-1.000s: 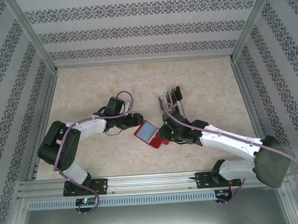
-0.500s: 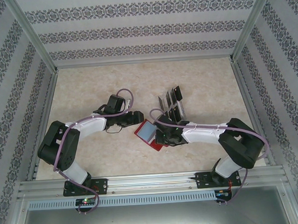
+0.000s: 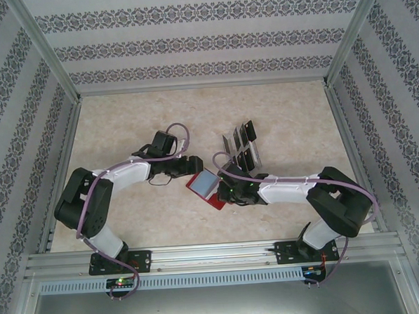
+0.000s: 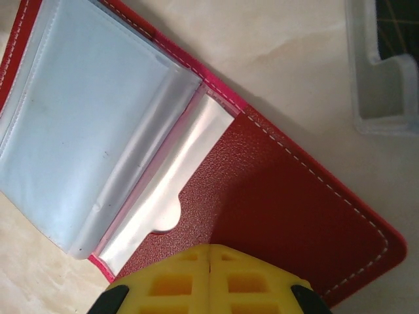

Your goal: Put the credit cards into the card holder

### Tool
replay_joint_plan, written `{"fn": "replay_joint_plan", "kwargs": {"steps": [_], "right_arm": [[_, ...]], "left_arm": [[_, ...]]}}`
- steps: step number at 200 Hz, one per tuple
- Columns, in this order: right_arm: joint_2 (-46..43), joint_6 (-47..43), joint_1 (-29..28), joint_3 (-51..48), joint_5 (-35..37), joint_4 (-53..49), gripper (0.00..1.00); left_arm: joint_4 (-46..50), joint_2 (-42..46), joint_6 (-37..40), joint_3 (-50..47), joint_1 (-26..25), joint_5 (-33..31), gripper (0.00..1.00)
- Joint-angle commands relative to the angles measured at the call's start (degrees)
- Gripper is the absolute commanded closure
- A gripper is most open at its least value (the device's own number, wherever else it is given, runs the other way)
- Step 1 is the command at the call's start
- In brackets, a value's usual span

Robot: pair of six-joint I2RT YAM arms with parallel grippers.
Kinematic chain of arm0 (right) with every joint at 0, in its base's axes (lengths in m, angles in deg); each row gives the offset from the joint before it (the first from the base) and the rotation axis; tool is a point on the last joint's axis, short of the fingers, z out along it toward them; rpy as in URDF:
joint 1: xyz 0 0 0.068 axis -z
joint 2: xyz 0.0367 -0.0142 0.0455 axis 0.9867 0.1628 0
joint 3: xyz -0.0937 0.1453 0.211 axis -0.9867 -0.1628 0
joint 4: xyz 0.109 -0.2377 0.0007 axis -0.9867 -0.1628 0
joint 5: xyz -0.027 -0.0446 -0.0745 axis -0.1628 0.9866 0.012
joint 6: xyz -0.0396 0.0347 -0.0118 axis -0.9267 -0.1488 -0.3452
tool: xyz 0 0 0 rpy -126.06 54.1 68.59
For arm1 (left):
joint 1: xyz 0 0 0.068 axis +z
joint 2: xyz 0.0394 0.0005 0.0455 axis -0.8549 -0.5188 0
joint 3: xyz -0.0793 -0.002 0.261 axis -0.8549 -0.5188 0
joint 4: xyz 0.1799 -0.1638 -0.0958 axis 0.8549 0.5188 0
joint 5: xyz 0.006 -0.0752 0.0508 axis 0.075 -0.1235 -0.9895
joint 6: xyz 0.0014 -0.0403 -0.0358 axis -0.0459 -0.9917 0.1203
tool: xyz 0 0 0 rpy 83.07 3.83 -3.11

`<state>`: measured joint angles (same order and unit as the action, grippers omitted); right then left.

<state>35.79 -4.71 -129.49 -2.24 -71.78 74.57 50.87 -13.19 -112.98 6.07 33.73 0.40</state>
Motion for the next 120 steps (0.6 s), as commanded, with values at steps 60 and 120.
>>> {"fn": "replay_joint_plan", "kwargs": {"steps": [60,120], "right_arm": [[3.96,1.39,0.61,-5.84,0.4,-3.33,0.97],[4.56,1.41,0.61,-6.05,0.22,-2.94,0.97]], "left_arm": [[1.47,-3.98,1.34,2.0,0.43,5.12,0.27],[-1.81,-5.25,-0.62,0.56,0.45,10.96,0.3]]}}
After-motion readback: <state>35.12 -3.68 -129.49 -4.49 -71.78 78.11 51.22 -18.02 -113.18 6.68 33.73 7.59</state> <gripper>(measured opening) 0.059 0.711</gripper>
